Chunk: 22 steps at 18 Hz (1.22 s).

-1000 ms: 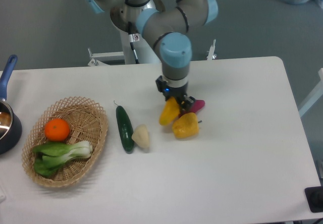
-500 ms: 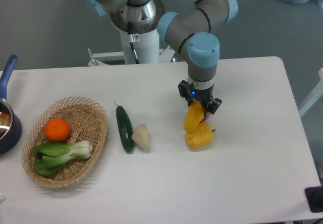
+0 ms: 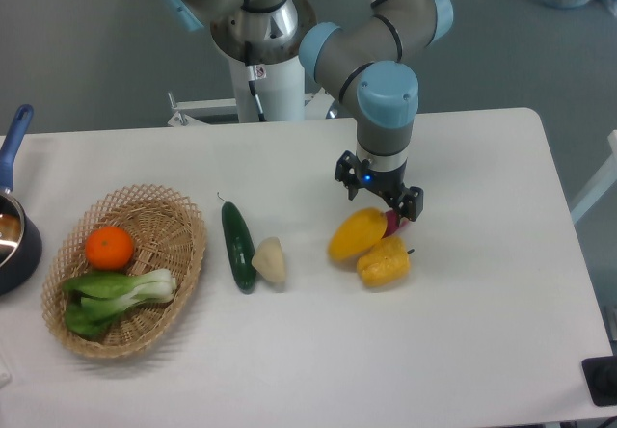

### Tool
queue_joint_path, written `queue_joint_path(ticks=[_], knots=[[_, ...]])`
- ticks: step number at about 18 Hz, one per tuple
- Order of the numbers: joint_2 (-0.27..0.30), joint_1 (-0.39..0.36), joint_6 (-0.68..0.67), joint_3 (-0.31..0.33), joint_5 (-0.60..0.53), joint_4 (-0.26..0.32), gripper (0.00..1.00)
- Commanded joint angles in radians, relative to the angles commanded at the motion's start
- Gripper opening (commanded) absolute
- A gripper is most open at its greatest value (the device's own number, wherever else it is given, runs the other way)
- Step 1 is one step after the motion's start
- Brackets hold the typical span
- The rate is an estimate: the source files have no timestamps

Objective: Place the mango on the table

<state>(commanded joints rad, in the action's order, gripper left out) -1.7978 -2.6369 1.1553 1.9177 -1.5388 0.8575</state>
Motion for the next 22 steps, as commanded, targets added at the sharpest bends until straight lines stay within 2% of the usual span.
queue_joint_path(ticks=[2,7,12,18,22], knots=[[-0.003,-0.014,-0.008,-0.037,0.046,0.002,1.00],[-0.002,-0.083,-0.003,-0.091,0.077,0.000,1.00],[-0.023,-0.095,0.006,-0.178,0.080,0.006,1.00],[-0.025,-0.091,0.084,-0.174,0.068,0.018,1.00],[-0.021,-0.091,0.148,-0.180,0.034,0.083,1.00]])
